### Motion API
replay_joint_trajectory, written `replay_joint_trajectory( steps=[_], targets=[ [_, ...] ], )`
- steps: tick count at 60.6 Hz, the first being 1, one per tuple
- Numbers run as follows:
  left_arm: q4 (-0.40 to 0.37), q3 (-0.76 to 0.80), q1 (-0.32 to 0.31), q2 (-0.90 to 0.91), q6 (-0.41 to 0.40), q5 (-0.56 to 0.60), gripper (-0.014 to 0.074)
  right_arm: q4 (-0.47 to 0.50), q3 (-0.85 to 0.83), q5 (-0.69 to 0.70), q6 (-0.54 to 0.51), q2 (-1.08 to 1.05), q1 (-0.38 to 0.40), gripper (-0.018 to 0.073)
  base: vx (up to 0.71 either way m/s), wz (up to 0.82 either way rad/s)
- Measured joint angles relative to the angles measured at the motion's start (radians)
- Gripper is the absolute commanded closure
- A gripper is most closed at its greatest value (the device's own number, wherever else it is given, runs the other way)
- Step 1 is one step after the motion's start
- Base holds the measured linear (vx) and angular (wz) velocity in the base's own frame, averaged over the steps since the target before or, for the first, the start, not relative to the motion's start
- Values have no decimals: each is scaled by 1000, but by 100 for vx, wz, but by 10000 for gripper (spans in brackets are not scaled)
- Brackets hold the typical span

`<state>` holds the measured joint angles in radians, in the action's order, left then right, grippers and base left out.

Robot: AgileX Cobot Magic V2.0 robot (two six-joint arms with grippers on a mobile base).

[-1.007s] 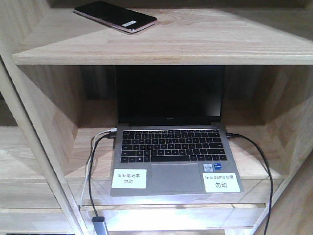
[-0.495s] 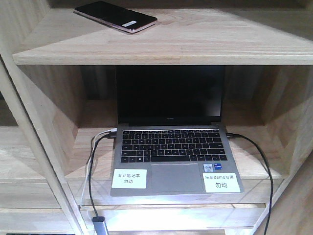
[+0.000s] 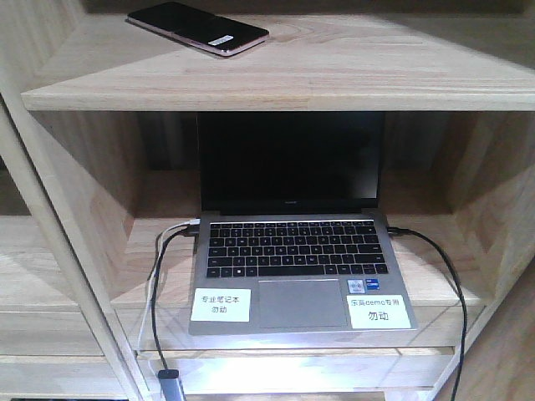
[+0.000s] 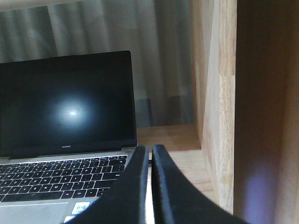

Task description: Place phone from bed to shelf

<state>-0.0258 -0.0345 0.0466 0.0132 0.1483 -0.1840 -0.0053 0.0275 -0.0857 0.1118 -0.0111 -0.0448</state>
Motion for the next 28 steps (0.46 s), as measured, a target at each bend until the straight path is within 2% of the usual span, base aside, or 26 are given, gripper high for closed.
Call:
replay_joint_trajectory(
  steps=[28],
  targets=[
    [0,0,0,0,0,0,595,0,0,0,-1,0,0,565,0,0]
  ],
)
